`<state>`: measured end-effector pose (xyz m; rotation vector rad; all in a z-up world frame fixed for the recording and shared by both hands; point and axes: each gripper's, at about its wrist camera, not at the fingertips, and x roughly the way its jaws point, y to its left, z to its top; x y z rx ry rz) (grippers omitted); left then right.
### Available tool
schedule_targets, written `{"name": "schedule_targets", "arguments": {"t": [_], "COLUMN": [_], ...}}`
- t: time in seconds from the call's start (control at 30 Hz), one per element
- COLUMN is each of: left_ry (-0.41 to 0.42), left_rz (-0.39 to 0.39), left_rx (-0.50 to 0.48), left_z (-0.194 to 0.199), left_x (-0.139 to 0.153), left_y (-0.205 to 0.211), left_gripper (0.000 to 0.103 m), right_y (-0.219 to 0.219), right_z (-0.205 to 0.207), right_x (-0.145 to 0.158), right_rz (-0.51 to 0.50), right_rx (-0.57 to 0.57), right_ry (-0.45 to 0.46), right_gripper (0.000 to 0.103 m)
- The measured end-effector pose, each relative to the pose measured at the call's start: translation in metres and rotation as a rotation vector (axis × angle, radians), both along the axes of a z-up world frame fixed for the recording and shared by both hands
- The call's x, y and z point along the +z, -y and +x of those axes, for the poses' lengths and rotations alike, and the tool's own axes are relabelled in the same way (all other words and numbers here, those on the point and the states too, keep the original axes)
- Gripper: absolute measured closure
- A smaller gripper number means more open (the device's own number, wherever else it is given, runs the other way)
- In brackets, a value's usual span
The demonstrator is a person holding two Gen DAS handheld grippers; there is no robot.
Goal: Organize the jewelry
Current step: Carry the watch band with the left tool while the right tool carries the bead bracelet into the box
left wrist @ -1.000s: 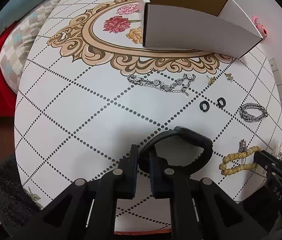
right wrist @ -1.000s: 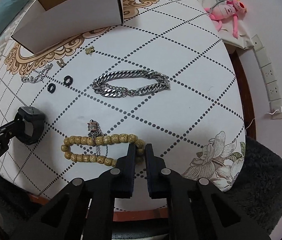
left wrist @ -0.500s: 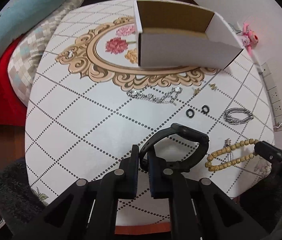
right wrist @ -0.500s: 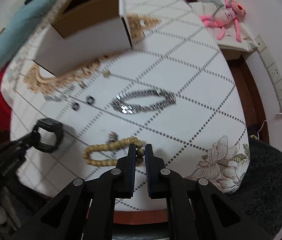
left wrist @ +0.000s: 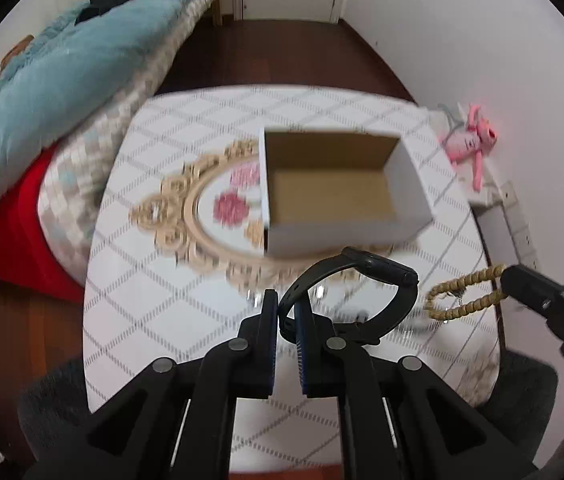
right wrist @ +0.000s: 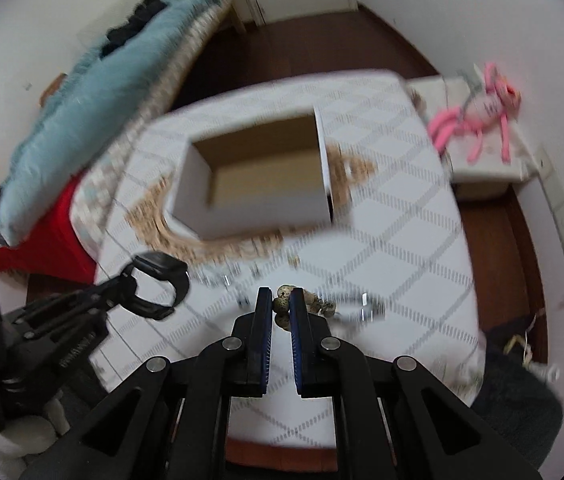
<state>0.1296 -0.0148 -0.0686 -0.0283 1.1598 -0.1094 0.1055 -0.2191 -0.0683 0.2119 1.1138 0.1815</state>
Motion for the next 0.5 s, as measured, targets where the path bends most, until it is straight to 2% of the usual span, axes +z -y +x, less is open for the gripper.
{"name": "schedule_targets", "arguments": {"t": [0.1,0.23,0.37,0.5], "left_ry": [0.031,0.043,0.03,-0.008], "left_rz": [-0.001,-0.012,-0.017,-0.032], "left_rx": [0.007,0.011,0.006,0.0], "left_z": [0.022,0.049,0.075,0.097], "left_x": [0.01,0.017,0.013,0.002], "left_y": [0.003,0.006,0.008,0.009], "left_gripper": [0.097,0.097,0.097,0.097], "right_y": [-0.001,-0.003,-0.005,-0.006], "right_z": [0.024,0.058,0.091,0.118], "right_x": [0.023,0.04,0.041,0.026], "right_rz": [0.006,0.006,0.016,0.025], "right_rx": [0.009,0.025,0.036,0.041], "right_ry": [0.052,0.085,0.078,0.04], "right_gripper": [0.094,0.094,0.094,0.094]}}
